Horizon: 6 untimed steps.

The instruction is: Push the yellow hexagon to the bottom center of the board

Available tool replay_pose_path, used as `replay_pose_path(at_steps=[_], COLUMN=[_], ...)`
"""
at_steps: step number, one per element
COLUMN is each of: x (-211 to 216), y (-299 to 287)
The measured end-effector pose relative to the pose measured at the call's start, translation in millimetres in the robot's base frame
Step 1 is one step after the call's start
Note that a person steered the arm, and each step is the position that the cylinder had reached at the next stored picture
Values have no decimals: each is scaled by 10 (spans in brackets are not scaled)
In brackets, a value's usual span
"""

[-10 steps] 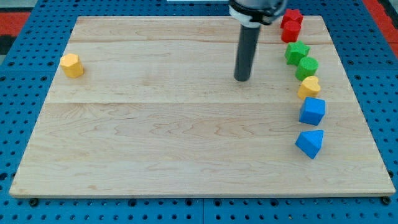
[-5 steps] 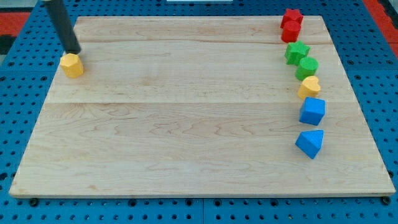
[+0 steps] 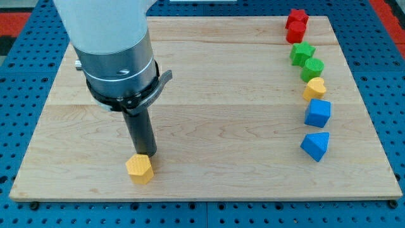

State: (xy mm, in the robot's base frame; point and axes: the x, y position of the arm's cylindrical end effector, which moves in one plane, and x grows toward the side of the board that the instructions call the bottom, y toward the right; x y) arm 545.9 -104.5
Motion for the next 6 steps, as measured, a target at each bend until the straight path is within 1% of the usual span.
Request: replay_pose_path(at_steps=[1,2,4,5,6], x=[0,283,293,225,192], y=[-511,-570,1364,1132,490])
